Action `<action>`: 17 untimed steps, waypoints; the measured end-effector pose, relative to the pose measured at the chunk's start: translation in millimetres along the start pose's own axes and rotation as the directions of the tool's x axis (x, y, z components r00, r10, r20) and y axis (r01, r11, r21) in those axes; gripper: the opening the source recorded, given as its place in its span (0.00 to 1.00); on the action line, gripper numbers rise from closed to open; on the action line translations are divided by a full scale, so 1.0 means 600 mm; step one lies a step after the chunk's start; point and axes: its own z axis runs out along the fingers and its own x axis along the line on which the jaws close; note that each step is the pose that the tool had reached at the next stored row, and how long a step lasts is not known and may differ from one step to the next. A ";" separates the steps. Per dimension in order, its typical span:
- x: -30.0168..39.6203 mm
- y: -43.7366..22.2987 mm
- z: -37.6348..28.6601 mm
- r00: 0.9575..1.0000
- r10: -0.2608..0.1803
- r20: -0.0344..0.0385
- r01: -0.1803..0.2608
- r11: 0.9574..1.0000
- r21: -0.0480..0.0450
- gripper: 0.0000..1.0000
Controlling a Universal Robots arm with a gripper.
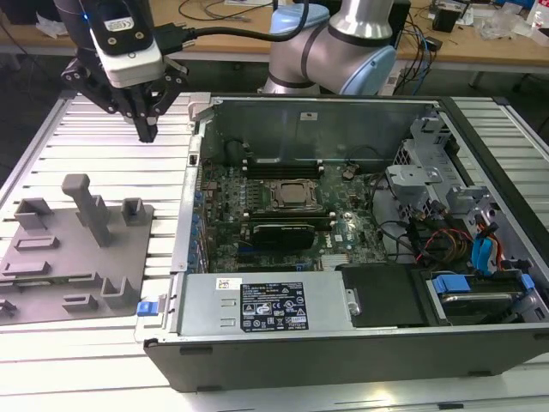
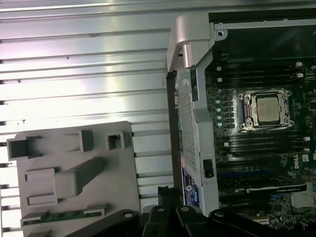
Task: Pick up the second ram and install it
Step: 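Reach for the second ram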
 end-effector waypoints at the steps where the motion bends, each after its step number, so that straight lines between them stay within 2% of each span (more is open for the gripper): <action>1: 0.004 0.000 0.000 1.000 0.000 0.000 0.000 1.000 0.000 0.11; 6: 0.022 -0.002 0.000 1.000 0.000 0.000 0.000 1.000 0.000 0.11; 8: 0.035 -0.003 0.000 1.000 0.000 0.000 0.000 1.000 0.000 0.11; 10: 0.039 -0.003 0.000 1.000 0.000 0.000 0.000 1.000 0.000 0.11; 14: 0.057 -0.004 -0.001 1.000 0.000 0.000 0.000 1.000 0.000 0.11; 17: 0.065 -0.005 -0.001 1.000 0.000 0.000 0.000 1.000 0.000 0.11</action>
